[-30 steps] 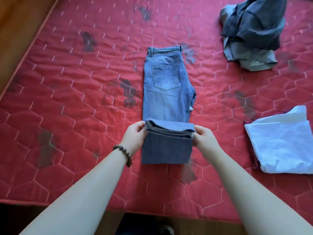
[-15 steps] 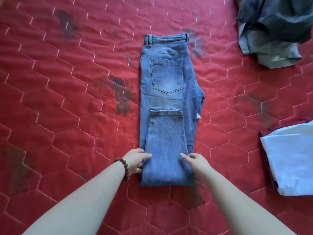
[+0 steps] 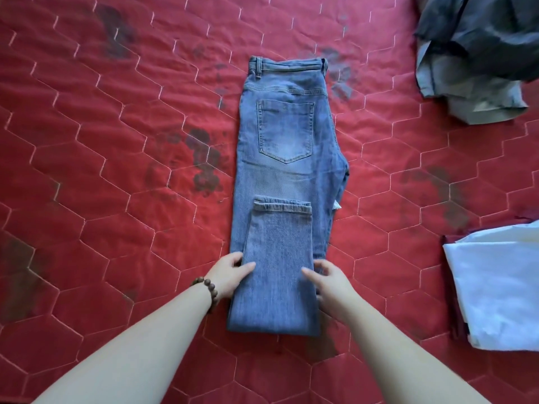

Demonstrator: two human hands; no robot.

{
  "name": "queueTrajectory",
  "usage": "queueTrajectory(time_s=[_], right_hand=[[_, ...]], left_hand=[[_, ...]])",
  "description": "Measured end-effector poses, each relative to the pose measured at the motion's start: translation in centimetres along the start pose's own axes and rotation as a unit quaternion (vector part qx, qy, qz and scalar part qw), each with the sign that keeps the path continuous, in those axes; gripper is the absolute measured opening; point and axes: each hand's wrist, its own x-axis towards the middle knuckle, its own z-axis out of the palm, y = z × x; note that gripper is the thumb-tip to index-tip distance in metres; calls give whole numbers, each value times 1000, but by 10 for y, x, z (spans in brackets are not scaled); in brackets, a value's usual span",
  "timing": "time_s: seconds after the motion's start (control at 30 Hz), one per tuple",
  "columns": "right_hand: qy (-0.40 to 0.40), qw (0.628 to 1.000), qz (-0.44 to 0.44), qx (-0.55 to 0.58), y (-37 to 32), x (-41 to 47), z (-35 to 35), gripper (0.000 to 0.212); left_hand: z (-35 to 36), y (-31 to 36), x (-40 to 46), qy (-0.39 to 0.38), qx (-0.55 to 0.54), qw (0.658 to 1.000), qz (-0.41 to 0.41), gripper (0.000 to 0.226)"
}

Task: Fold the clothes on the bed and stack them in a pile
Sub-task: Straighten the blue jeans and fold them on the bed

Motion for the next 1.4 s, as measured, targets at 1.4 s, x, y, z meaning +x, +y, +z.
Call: queueTrajectory(time_s=[1.4], right_hand=[[78, 981, -169, -55, -278, 173, -17, 40]], left_hand=[[-87, 251, 179, 172, -37, 972, 158, 35]])
